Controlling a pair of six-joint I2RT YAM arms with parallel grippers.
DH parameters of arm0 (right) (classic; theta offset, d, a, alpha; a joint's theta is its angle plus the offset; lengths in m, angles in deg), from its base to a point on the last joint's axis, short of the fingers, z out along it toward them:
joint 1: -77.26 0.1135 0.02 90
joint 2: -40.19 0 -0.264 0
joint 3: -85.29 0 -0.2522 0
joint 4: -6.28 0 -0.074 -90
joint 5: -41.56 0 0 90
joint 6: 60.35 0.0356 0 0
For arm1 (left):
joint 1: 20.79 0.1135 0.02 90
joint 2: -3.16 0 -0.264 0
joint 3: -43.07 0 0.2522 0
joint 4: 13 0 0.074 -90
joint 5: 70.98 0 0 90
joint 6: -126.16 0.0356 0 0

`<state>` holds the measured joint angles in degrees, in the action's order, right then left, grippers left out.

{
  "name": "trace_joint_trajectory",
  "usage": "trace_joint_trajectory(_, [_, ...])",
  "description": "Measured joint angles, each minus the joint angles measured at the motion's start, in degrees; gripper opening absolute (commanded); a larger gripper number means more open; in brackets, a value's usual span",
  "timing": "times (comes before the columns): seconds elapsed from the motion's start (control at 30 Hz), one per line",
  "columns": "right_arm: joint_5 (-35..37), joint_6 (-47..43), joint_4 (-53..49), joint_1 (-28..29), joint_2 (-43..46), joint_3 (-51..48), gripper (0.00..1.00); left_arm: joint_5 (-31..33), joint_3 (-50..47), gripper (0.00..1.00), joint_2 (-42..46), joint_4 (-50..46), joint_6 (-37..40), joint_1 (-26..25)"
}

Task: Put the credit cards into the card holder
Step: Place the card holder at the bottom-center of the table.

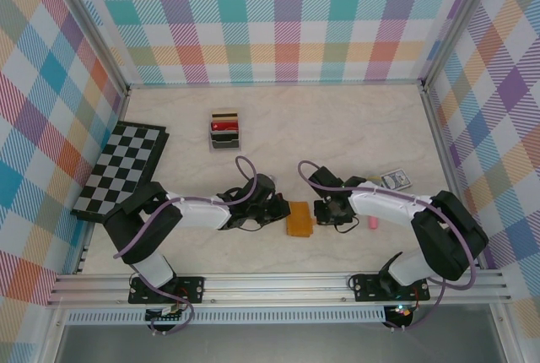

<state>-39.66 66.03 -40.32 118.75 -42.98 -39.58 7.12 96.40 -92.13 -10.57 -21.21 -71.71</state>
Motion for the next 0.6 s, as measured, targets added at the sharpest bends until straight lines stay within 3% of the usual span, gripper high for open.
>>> trace_joint_trajectory(0.33, [-1.38, -0.96, 1.16, 0.57, 5.57, -4.11, 0.36, 0.59, 0.20, 0.00, 0.00, -1.27, 0.00, 0.00])
trace_joint_trajectory(0.6, [-2.64, -3.72, 0.63, 0.61, 6.01, -4.02, 0.39, 0.59, 0.70, 0.00, -0.07, -1.75, 0.24, 0.00])
